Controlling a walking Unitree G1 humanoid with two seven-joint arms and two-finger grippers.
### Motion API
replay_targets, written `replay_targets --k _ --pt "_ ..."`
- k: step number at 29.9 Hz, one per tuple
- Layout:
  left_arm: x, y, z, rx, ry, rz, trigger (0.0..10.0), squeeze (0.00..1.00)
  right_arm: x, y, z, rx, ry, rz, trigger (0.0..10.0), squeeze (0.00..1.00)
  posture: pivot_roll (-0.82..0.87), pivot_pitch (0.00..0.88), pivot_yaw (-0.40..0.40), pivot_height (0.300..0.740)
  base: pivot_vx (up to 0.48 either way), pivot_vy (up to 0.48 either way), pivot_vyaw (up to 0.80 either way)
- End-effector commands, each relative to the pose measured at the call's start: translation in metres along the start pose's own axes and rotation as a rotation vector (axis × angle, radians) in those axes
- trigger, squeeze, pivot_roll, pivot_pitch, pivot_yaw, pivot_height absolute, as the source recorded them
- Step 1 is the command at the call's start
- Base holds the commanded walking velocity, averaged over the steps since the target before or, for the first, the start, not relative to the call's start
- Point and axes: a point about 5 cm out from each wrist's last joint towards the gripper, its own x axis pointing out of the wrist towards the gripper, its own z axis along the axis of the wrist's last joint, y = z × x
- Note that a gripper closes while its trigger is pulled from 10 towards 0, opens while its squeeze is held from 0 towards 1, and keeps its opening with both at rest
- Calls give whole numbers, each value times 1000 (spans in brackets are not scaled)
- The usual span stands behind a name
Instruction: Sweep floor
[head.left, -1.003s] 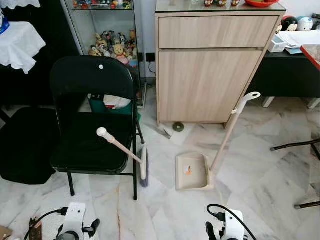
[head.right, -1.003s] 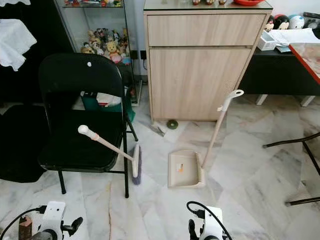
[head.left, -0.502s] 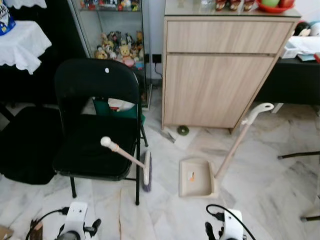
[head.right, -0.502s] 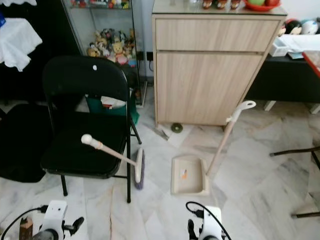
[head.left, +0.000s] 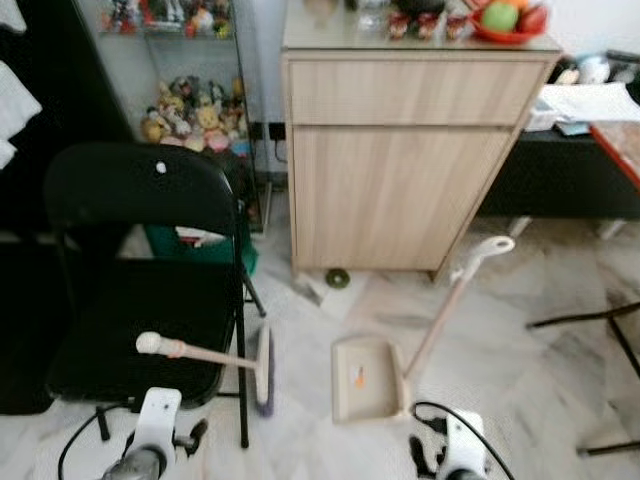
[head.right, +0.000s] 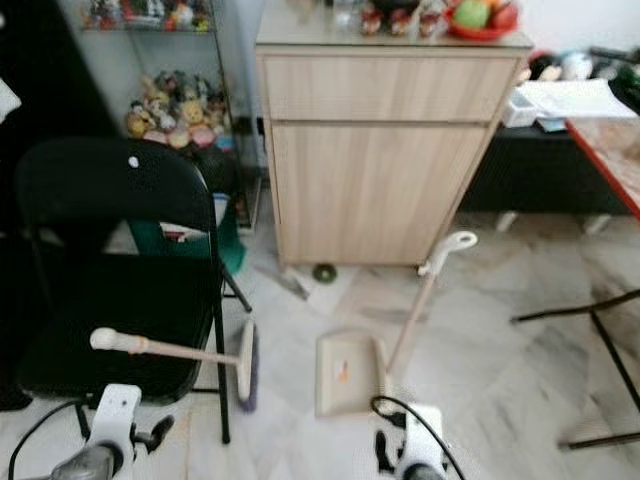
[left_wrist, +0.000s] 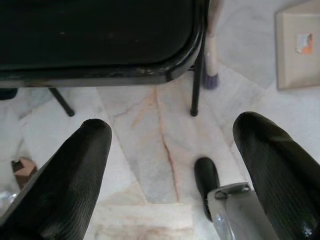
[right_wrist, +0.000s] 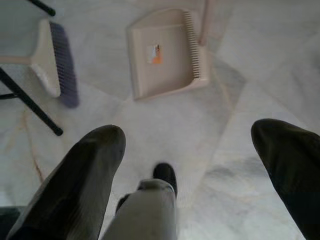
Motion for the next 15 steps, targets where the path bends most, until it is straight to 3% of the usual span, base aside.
replay_targets --k 1,7,10,11,12,13,15 --pt "-3 2 -10 -11 36 8 10000 0 -3 -5 -11 2 36 -15 10000 0 -55 86 -3 740 0 0 0" --pt "-4 8 -10 -71 17 50 10000 0 -3 -4 -11 4 38 -14 10000 0 -56 86 0 740 0 0 0" --pt "-3 13 -1 -106 -37 72 10000 0 -3 -4 -12 6 38 -14 10000 0 -58 87 2 740 0 0 0" --pt "-3 11 3 -121 -68 43 10000 749 -3 -4 -12 5 39 -13 10000 0 -58 87 2 740 0 0 0" --pt "-3 10 5 -127 -81 29 10000 749 -3 -4 -12 5 39 -13 10000 0 -58 87 2 740 0 0 0" --pt "-2 9 9 -128 -109 2 10000 1000 -3 -4 -12 5 40 -13 10000 0 -58 87 2 740 0 0 0" --pt "-3 10 13 -134 -142 -8 10000 1000 -4 -3 -13 6 40 -14 10000 0 -56 88 7 740 0 0 0"
